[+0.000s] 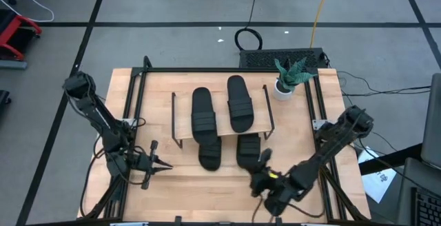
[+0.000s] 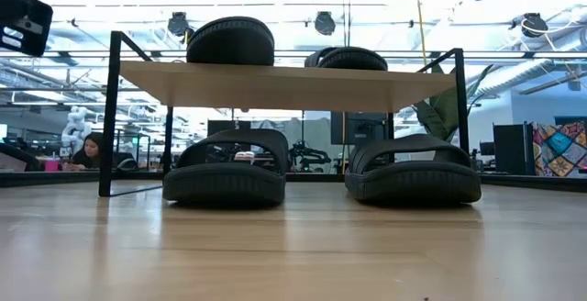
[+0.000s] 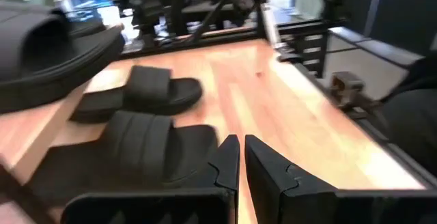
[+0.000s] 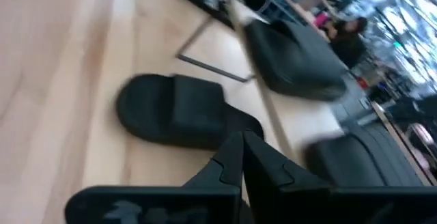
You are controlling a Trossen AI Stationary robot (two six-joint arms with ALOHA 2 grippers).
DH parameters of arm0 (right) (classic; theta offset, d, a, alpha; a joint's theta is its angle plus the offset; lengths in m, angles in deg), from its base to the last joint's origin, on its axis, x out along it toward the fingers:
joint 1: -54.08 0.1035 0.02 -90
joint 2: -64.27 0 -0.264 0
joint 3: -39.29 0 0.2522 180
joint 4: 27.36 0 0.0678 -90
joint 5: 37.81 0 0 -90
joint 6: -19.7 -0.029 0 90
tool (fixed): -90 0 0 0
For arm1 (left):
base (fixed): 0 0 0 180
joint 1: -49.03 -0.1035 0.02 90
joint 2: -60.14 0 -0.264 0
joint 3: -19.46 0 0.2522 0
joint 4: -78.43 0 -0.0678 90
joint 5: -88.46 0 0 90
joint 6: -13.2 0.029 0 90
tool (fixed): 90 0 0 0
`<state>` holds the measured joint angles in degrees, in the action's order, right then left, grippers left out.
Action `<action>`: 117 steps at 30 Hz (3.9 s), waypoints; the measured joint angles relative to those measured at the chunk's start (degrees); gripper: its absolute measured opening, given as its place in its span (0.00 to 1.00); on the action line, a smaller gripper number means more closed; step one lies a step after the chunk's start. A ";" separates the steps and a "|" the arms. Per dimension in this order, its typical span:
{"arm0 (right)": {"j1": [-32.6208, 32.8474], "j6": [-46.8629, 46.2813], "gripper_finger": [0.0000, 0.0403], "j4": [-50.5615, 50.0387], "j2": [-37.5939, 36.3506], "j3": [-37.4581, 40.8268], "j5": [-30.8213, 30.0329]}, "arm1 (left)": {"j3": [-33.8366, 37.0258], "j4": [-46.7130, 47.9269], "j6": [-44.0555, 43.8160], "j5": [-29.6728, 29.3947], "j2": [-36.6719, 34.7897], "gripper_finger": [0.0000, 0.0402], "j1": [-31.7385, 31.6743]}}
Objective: Pick and place slides into the shelf
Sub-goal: Adjust the shelf
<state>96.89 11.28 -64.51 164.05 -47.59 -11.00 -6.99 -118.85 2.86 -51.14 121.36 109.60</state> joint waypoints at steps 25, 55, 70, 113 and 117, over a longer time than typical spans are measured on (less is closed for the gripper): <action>9.70 -23.60 0.29 -5.62 -41.21 32.97 -0.22 | -11.50 -0.42 14.99 -36.78 1.41 0.07 16.01; -5.57 -35.48 0.00 -17.80 -45.67 36.94 -8.75 | -10.75 17.56 -16.58 -40.42 1.01 0.00 0.89; -12.09 -43.25 0.00 -29.22 -45.88 36.94 -3.93 | -10.75 17.48 -13.27 -40.39 0.25 0.00 -7.81; -12.07 -36.55 0.00 -24.62 -48.85 37.02 -1.46 | -3.56 49.45 -28.55 7.62 -33.43 0.00 -42.93; -13.44 -37.84 0.00 -24.75 -48.89 38.66 -1.98 | -4.46 51.66 -32.83 7.64 -29.16 0.00 -43.45</action>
<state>83.45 -26.56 -89.27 115.16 -8.94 -12.98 -11.45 -67.18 -29.98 -43.50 92.20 66.15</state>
